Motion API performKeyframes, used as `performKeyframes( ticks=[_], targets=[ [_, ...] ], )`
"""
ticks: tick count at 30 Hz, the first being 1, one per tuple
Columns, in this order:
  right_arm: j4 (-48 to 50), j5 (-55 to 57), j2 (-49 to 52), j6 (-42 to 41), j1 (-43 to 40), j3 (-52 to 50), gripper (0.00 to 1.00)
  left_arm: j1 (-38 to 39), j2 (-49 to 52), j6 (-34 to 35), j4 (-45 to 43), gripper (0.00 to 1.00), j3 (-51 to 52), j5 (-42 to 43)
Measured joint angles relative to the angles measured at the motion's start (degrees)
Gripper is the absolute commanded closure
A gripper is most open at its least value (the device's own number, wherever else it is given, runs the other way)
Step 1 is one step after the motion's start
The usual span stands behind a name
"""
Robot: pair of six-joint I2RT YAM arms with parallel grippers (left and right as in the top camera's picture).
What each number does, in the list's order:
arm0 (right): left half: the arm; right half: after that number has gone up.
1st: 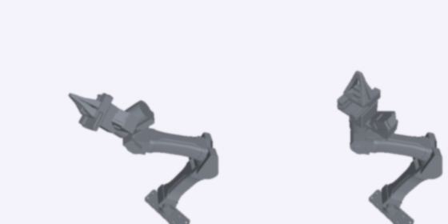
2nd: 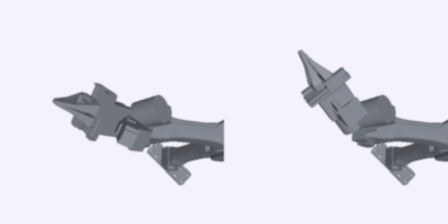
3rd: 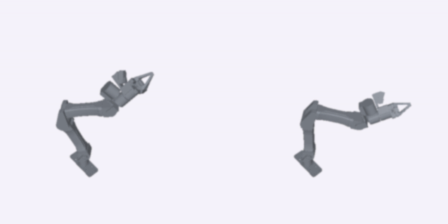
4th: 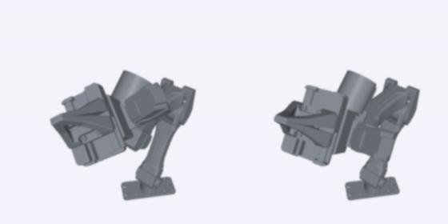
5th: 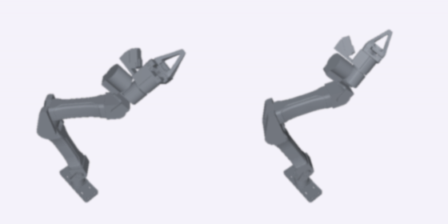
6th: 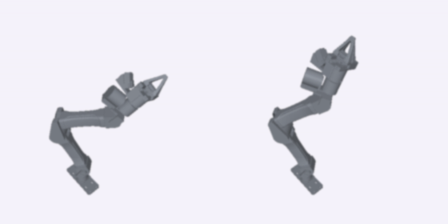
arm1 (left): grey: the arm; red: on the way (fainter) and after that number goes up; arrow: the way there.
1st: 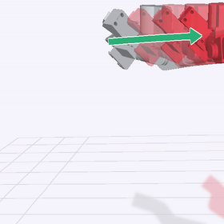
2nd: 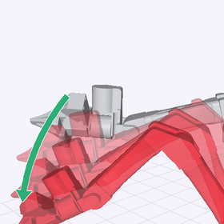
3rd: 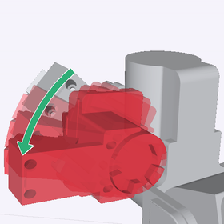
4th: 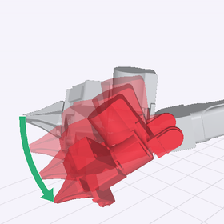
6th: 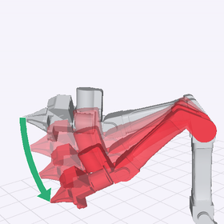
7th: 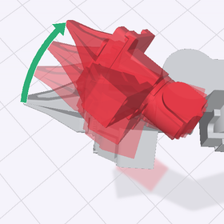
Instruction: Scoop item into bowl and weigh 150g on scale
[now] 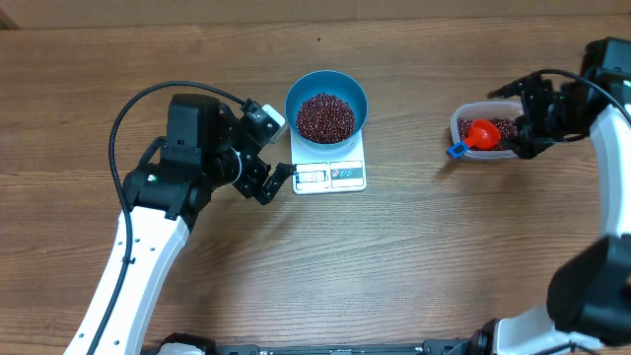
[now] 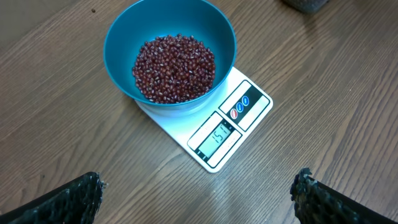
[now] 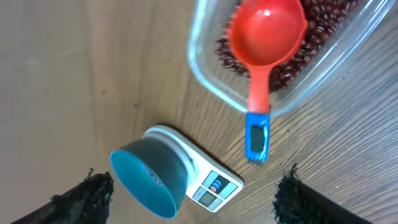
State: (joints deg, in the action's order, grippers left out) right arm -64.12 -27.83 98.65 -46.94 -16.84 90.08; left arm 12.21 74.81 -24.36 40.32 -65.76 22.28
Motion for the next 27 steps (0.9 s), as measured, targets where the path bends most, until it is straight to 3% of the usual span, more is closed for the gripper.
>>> performKeyframes(
  ticks=[6, 13, 27],
  targets=[
    [0.0, 1.42, -9.55, 0.48, 0.0, 0.02, 0.0, 0.0, 0.0, 0.0, 0.02, 0.0, 0.0, 0.0],
    [0.0, 2.05, -15.85, 3.17, -0.02, 0.02, 0.0, 0.0, 0.0, 0.0, 0.0, 0.01, 0.0, 0.0],
    [0.61, 4.98, -16.04, 7.04, 0.0, 0.02, 0.0, 0.0, 0.0, 0.0, 0.0, 0.01, 0.0, 0.0]
  ],
)
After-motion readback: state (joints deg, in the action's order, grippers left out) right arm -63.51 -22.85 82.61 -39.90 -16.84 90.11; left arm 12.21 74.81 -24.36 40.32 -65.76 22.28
